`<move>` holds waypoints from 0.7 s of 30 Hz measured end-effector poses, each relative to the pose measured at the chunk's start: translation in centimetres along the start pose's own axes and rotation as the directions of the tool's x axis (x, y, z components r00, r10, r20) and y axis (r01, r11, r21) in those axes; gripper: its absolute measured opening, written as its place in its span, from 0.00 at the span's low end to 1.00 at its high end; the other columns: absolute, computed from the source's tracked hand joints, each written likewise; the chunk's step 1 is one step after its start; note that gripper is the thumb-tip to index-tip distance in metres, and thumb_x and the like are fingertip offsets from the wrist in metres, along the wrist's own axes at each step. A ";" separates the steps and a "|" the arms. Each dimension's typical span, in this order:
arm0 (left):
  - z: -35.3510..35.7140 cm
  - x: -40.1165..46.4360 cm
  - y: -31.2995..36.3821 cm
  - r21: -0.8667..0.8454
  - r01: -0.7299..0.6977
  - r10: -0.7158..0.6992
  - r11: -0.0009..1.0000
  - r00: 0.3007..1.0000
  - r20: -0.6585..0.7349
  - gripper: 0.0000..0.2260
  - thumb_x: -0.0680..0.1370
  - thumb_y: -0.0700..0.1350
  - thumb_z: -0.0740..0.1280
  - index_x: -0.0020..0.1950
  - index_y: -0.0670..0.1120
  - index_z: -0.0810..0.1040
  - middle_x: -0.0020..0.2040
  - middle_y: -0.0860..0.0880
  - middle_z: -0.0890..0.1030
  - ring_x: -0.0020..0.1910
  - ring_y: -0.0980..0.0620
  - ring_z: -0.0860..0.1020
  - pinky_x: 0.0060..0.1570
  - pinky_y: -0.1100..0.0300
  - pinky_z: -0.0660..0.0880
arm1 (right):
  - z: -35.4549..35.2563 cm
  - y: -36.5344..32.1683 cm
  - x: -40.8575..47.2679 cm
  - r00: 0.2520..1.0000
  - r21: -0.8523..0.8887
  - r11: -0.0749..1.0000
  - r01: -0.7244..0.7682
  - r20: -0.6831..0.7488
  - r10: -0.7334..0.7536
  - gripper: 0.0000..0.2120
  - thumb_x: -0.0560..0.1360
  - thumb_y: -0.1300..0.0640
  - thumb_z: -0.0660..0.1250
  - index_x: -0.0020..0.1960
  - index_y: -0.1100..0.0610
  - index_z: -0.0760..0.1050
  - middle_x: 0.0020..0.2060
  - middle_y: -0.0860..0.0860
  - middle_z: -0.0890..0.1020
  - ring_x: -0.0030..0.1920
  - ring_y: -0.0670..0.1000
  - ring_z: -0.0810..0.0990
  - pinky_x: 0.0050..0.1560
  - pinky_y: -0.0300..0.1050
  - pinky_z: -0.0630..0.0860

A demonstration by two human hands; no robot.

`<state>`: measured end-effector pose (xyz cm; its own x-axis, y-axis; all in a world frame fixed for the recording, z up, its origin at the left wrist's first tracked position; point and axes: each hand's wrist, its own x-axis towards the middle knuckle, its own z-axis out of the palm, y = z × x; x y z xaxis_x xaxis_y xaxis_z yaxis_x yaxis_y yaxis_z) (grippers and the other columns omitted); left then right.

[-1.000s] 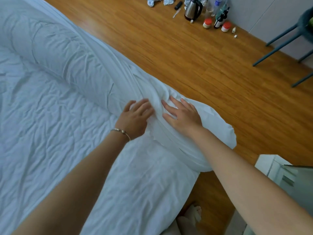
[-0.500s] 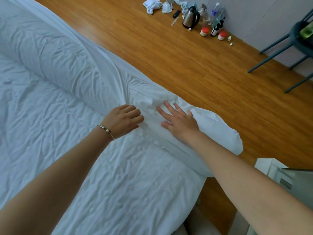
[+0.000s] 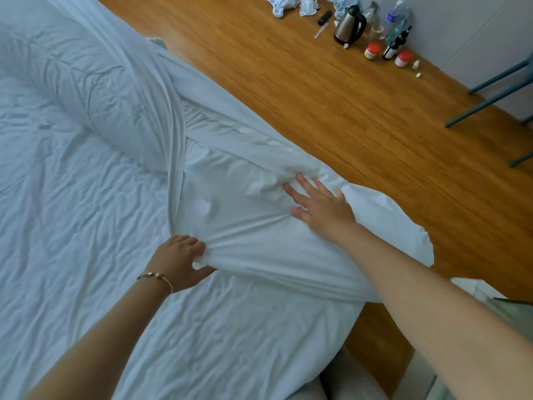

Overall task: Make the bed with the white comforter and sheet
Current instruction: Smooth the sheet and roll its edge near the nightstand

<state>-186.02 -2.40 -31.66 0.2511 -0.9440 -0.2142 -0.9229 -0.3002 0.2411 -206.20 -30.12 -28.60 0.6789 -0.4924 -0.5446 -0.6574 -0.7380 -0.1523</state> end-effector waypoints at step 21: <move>-3.9 16.2 12.9 0.596 -0.340 0.144 0.727 0.925 0.352 0.69 0.58 0.70 0.74 0.70 0.50 0.20 0.73 0.39 0.25 0.72 0.34 0.29 0.63 0.23 0.42 | -1.5 6.6 -4.4 0.998 0.130 0.991 -0.045 0.058 0.038 0.61 0.58 0.31 0.75 0.74 0.31 0.33 0.77 0.41 0.36 0.78 0.51 0.40 0.76 0.59 0.50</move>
<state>-192.76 -22.13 -28.31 -0.0032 -0.8682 -0.4961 -0.9306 0.1841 -0.3162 -213.07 -33.55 -25.98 0.6333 -0.4923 -0.5971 -0.7243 -0.6488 -0.2333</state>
